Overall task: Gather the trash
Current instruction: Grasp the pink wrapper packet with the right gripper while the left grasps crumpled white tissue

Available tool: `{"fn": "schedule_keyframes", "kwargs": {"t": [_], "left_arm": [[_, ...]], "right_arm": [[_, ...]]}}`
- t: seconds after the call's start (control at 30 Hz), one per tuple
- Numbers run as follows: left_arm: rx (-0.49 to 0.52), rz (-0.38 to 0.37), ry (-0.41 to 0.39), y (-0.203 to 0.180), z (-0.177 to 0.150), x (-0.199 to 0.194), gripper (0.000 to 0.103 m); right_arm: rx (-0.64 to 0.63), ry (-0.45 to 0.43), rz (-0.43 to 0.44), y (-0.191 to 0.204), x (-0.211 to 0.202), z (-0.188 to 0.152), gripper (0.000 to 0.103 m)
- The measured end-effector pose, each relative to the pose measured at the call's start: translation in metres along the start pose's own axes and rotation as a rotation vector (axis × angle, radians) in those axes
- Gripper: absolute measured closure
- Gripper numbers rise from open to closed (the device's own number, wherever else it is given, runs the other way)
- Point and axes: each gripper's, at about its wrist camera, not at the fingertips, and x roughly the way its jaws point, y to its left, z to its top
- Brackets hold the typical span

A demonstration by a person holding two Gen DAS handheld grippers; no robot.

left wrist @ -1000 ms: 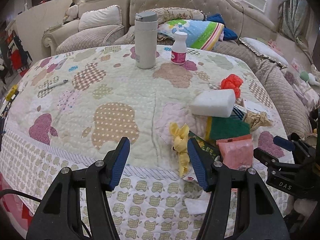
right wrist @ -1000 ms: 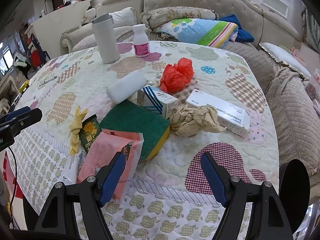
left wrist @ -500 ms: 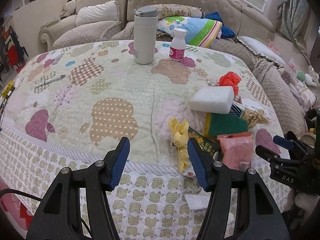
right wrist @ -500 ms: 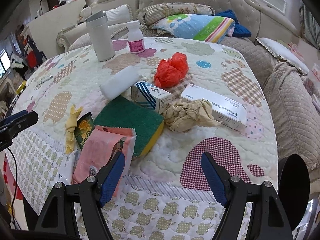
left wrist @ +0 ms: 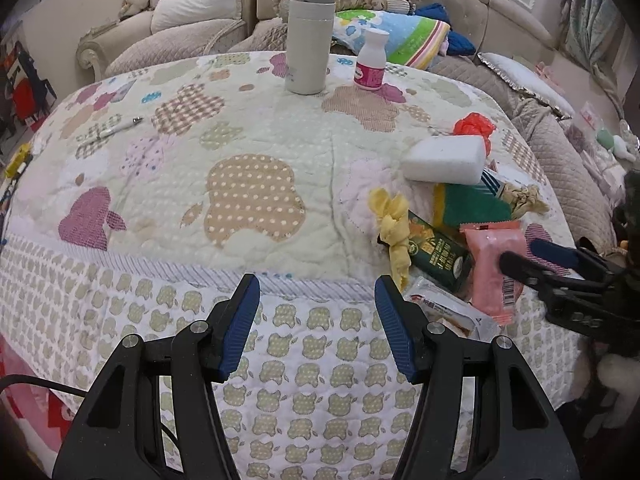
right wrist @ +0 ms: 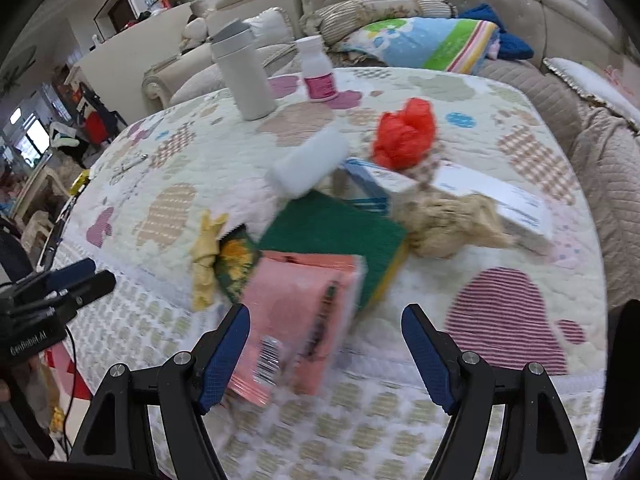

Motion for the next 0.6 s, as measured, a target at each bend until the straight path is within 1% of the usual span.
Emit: {"fn": "schedule_keyframes", "kwargs": {"t": [0.13,0.17,0.2,0.23,0.27,0.3,0.37,0.5,0.57,0.6], "left_arm": [[-0.006,-0.052,0.015,-0.005,-0.002,0.001,0.044],[-0.005,-0.059,0.017,-0.007,-0.002,0.001,0.044],[-0.002,-0.071,0.021,-0.009,-0.002,0.001,0.044],[-0.001,-0.082,0.026,-0.01,-0.003,0.002,0.044],[0.002,-0.099,0.034,-0.013,-0.004,0.004,0.044],[0.004,-0.115,0.042,-0.015,-0.004,0.005,0.044],[0.022,-0.167,0.071,-0.023,-0.008,0.009,0.044],[0.073,-0.26,0.121,-0.039,-0.018,0.01,0.044],[0.104,-0.287,0.145,-0.049,-0.025,0.01,0.044],[0.114,-0.288,0.154,-0.053,-0.028,0.012,0.044]], "right_arm": [[-0.03,0.022,-0.016,0.016,0.019,0.001,0.027],[-0.048,0.028,-0.031,0.018,0.024,-0.002,0.028],[-0.056,0.027,-0.037,0.018,0.025,-0.004,0.033],[-0.061,0.017,-0.024,0.016,0.024,-0.007,0.05],[-0.056,0.011,-0.003,0.013,0.021,-0.008,0.059],[-0.047,0.007,0.015,0.008,0.018,-0.009,0.061],[-0.05,-0.001,0.02,0.0,0.011,-0.01,0.064],[-0.031,-0.027,-0.001,-0.022,-0.008,-0.014,0.068],[-0.009,-0.039,-0.004,-0.036,-0.019,-0.017,0.068],[-0.005,-0.042,-0.005,-0.04,-0.022,-0.019,0.068]]}}
